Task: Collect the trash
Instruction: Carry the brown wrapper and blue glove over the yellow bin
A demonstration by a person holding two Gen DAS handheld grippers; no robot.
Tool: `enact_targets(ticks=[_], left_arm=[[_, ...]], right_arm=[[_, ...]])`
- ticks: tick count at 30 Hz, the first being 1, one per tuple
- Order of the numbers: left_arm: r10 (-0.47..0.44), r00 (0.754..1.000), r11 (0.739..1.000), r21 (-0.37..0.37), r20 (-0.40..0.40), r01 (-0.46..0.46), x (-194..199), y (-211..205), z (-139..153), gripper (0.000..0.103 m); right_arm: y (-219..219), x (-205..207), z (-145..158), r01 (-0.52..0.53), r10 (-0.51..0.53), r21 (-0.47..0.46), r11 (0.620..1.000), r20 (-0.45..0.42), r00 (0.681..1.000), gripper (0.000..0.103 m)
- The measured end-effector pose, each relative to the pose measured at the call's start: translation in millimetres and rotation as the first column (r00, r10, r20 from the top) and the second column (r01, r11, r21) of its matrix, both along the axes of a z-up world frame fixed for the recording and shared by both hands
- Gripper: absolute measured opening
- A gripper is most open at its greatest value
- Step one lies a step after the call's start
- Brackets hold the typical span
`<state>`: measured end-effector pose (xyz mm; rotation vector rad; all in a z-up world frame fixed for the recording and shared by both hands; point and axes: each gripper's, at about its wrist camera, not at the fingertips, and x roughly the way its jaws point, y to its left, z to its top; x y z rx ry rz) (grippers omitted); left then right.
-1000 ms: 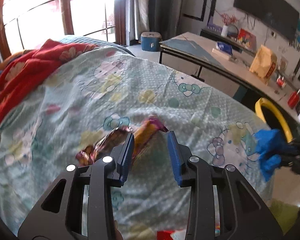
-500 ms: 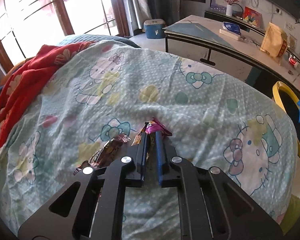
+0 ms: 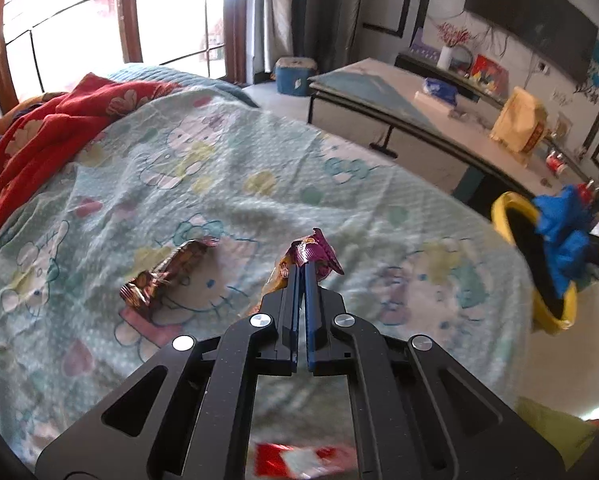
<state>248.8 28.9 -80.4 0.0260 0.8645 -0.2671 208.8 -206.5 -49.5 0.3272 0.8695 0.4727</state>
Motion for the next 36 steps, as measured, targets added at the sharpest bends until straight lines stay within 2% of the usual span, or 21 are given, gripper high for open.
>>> enact_targets(ticks=[10, 18, 27, 36], left_arm=[[-0.057, 0.995, 0.996, -0.064, 0.086, 0.063, -33, -38, 35, 0.0], [-0.127, 0.984, 0.988, -0.07, 0.122, 0.136, -48, -78, 46, 0.0], [-0.231, 0.964, 0.966, -0.088, 0.134, 0.243, -63, -131, 50, 0.0], [-0.337, 0.931, 0.93, -0.105, 0.141, 0.352, -73, -183, 48, 0.0]], right_arm=[[-19, -6, 11, 0.042, -0.04, -0.031, 0.999, 0.047, 0.998, 0.02], [-45, -11, 17, 0.098, -0.092, -0.058, 0.994, 0.09, 0.992, 0.02], [-88, -15, 26, 0.186, -0.178, -0.056, 0.981, 0.119, 0.977, 0.02], [-140, -17, 21, 0.297, -0.287, -0.075, 0.952, 0.115, 0.951, 0.02]])
